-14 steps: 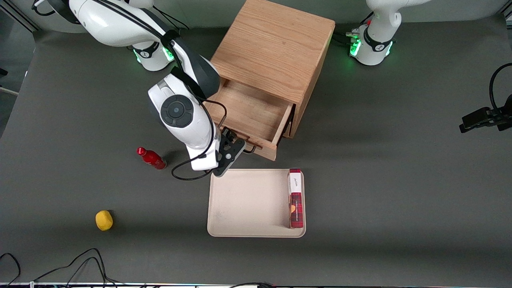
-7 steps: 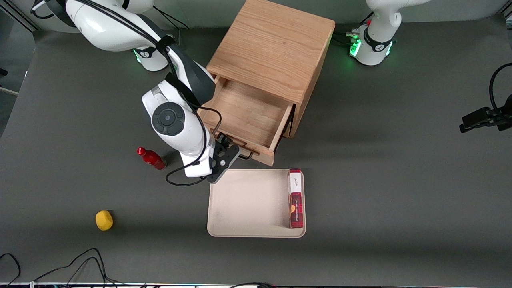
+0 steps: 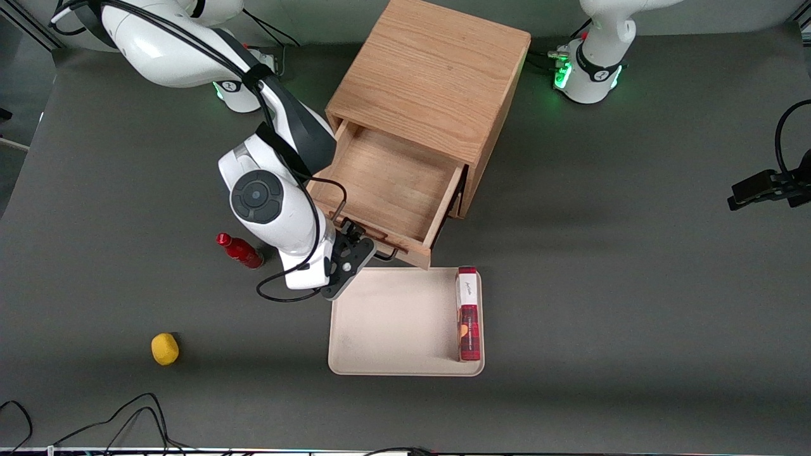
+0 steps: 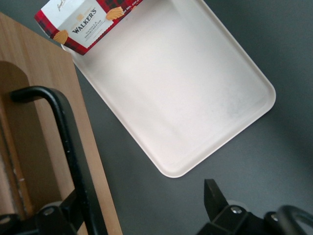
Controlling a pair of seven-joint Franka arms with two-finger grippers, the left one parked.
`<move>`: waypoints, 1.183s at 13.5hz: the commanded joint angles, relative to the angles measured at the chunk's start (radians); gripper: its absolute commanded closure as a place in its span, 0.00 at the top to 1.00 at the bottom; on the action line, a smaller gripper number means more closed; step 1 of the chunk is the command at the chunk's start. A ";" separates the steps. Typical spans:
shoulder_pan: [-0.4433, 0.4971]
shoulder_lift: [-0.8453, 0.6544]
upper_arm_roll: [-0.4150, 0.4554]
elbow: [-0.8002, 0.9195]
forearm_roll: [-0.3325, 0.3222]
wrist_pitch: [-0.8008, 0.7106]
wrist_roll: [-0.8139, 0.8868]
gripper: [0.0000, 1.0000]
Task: Open upper drawer
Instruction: 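Keep pulling the upper drawer fully open with the right gripper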
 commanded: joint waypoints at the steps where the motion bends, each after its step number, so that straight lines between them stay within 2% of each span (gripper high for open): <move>1: 0.000 0.050 -0.004 0.076 -0.023 0.002 -0.019 1.00; 16: -0.009 0.076 -0.027 0.125 -0.022 0.002 -0.022 1.00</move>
